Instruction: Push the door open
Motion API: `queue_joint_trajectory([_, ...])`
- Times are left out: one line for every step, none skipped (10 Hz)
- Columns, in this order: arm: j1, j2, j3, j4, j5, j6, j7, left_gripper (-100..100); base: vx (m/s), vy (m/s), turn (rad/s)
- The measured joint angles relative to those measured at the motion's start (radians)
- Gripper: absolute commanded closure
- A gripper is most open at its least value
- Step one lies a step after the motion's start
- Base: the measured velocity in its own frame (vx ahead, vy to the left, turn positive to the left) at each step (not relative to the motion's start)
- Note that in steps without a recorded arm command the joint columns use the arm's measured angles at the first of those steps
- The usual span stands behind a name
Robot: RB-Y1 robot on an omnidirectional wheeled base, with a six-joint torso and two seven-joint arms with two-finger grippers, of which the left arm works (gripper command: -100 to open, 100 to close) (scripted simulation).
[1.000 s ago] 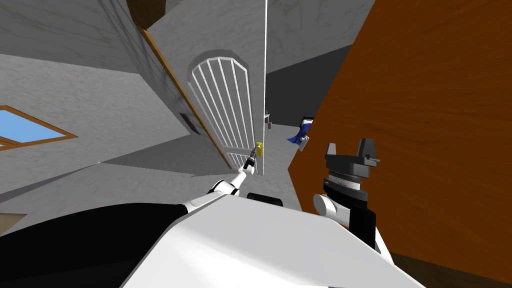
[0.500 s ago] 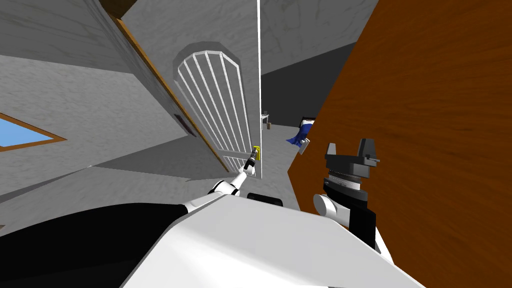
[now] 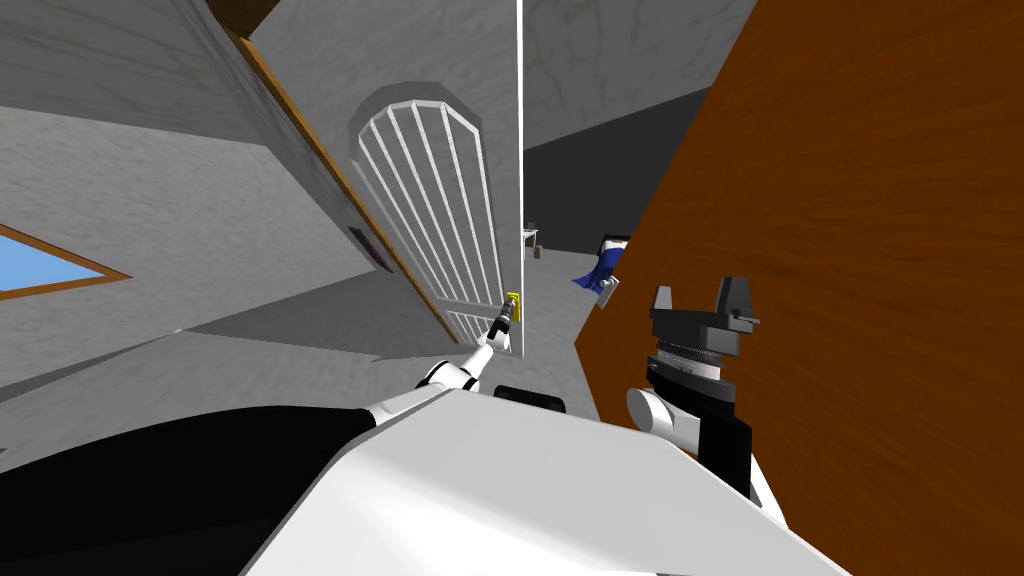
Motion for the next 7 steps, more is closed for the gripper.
queue_joint_trajectory([0.001, 0.0, 0.0, 0.0, 0.0, 0.0, 0.0, 100, 0.093, -0.011, 0.001])
queue_joint_trajectory([0.013, -0.001, 0.009, -0.015, 0.008, 0.014, -0.015, 100, 0.151, -0.035, 0.009])
queue_joint_trajectory([0.012, 0.0, 0.015, -0.004, 0.015, 0.011, -0.028, 100, 0.137, -0.036, 0.013])
queue_joint_trajectory([-0.022, 0.006, 0.023, 0.051, 0.024, -0.014, -0.03, 100, 0.116, -0.018, 0.004])
queue_joint_trajectory([-0.021, 0.006, 0.029, 0.042, 0.027, -0.017, -0.038, 100, 0.141, -0.016, 0.006])
queue_joint_trajectory([-0.014, 0.005, 0.042, 0.02, 0.035, -0.008, -0.058, 100, 0.191, -0.011, 0.022])
queue_joint_trajectory([-0.019, 0.006, 0.055, 0.034, 0.046, -0.019, -0.076, 100, 0.197, 0.009, 0.104])
